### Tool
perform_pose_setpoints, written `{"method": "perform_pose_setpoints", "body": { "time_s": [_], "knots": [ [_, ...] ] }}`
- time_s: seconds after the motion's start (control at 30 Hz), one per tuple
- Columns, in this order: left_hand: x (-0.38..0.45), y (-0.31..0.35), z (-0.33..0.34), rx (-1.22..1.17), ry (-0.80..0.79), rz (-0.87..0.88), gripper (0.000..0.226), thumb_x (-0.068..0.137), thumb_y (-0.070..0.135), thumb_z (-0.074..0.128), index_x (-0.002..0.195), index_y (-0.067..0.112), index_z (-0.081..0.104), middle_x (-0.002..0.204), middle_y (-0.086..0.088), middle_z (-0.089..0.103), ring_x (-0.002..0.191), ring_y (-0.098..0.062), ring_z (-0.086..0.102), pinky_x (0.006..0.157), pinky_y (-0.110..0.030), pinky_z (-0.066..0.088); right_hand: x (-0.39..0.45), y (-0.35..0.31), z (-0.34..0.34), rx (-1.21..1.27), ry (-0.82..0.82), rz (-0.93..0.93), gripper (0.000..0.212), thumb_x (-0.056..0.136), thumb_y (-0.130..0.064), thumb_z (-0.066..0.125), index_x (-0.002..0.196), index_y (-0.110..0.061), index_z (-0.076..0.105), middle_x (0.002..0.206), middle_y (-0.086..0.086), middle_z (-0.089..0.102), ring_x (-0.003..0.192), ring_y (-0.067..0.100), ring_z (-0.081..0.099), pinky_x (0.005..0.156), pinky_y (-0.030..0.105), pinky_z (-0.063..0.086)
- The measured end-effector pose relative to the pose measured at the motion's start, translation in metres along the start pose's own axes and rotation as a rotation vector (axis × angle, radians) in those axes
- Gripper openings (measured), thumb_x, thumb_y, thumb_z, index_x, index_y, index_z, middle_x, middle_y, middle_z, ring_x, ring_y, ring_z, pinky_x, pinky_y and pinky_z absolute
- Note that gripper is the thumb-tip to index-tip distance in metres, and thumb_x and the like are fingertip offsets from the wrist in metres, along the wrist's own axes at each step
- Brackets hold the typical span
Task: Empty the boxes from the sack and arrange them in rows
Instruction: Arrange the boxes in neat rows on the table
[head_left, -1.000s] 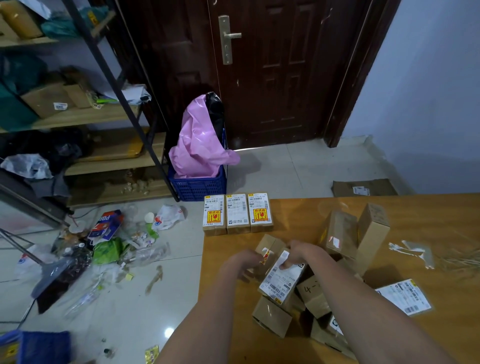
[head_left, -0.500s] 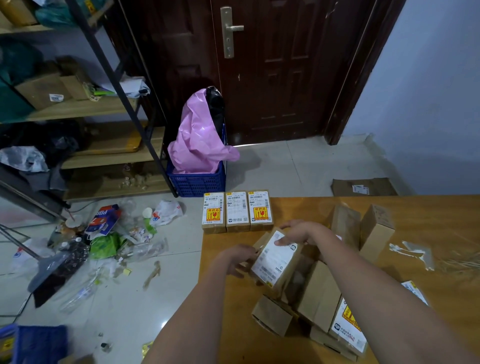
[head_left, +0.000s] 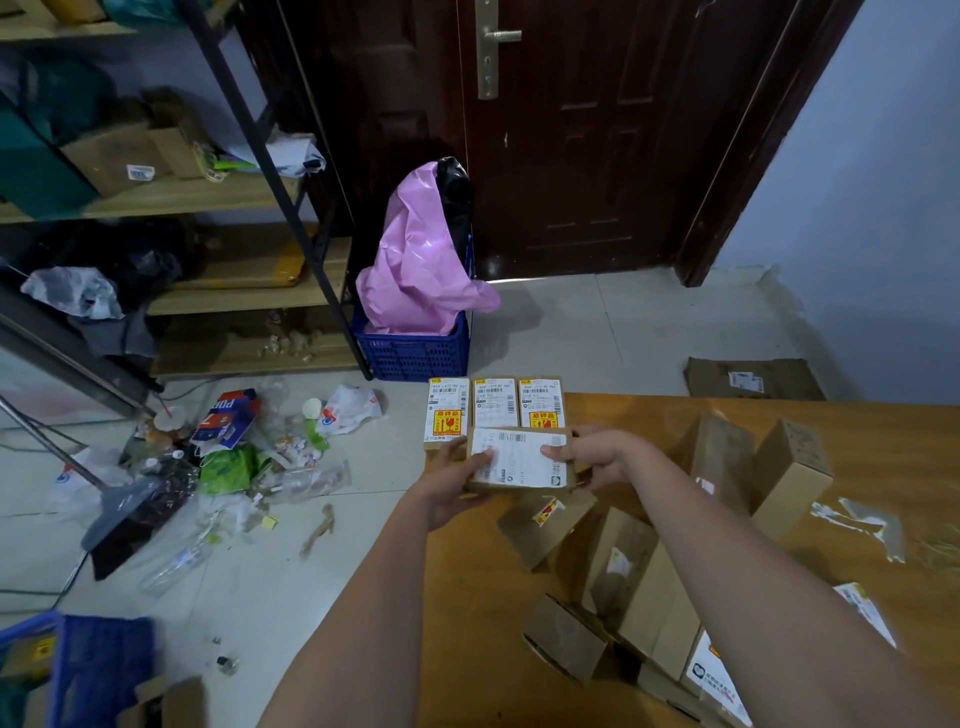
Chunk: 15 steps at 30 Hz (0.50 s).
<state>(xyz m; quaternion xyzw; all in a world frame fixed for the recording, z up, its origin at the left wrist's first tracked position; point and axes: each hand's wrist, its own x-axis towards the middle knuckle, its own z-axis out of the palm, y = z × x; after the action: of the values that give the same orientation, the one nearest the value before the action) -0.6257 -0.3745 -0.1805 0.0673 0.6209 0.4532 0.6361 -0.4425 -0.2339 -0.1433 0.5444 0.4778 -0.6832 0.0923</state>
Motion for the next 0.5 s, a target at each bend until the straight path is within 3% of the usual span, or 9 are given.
{"method": "perform_pose_setpoints", "body": {
  "time_s": [0.13, 0.27, 0.37, 0.43, 0.5],
  "knots": [
    [0.008, 0.002, -0.021, -0.257, 0.125, 0.068, 0.062, 0.082, 0.009, 0.076, 0.134, 0.020, 0.042, 0.118, -0.018, 0.067, 0.105, -0.030, 0.067, 0.078, -0.040, 0.059, 0.015, 0.006, 0.027, 0.119, -0.113, 0.051, 0.038, 0.093, -0.008, 0.065, 0.127, -0.001, 0.051, 0.115, 0.018, 0.069, 0.106, 0.031, 0.065, 0.099, 0.057, 0.048],
    [0.016, -0.007, -0.038, -0.232, 0.204, 0.043, 0.052, 0.085, 0.022, 0.075, 0.129, 0.007, 0.052, 0.110, -0.015, 0.072, 0.103, -0.030, 0.069, 0.075, -0.042, 0.060, 0.032, 0.012, 0.055, 0.084, -0.220, 0.148, 0.050, 0.091, -0.017, 0.068, 0.134, -0.001, 0.049, 0.129, 0.019, 0.063, 0.122, 0.034, 0.059, 0.102, 0.055, 0.046],
    [0.019, -0.012, -0.049, -0.185, 0.265, 0.056, 0.045, 0.086, 0.022, 0.075, 0.123, 0.004, 0.058, 0.108, -0.014, 0.073, 0.100, -0.030, 0.070, 0.070, -0.039, 0.059, 0.040, 0.015, 0.077, -0.148, -0.163, 0.176, 0.063, 0.080, -0.029, 0.080, 0.131, -0.005, 0.052, 0.125, 0.012, 0.065, 0.115, 0.029, 0.063, 0.095, 0.047, 0.054],
    [0.021, -0.016, -0.057, -0.112, 0.258, 0.050, 0.044, 0.086, 0.020, 0.075, 0.123, 0.002, 0.059, 0.109, -0.014, 0.073, 0.097, -0.031, 0.071, 0.072, -0.039, 0.060, 0.046, 0.015, 0.091, -0.226, -0.079, 0.100, 0.053, 0.085, -0.029, 0.076, 0.127, -0.007, 0.054, 0.125, 0.006, 0.065, 0.117, 0.024, 0.062, 0.093, 0.036, 0.054],
    [0.026, -0.020, -0.064, -0.032, 0.249, 0.040, 0.048, 0.084, 0.019, 0.076, 0.127, 0.003, 0.060, 0.108, -0.014, 0.073, 0.096, -0.032, 0.071, 0.079, -0.042, 0.060, 0.053, 0.012, 0.103, -0.177, -0.016, -0.012, 0.041, 0.091, -0.021, 0.069, 0.128, -0.008, 0.057, 0.127, 0.004, 0.065, 0.121, 0.023, 0.059, 0.099, 0.036, 0.050]
  ]
}}
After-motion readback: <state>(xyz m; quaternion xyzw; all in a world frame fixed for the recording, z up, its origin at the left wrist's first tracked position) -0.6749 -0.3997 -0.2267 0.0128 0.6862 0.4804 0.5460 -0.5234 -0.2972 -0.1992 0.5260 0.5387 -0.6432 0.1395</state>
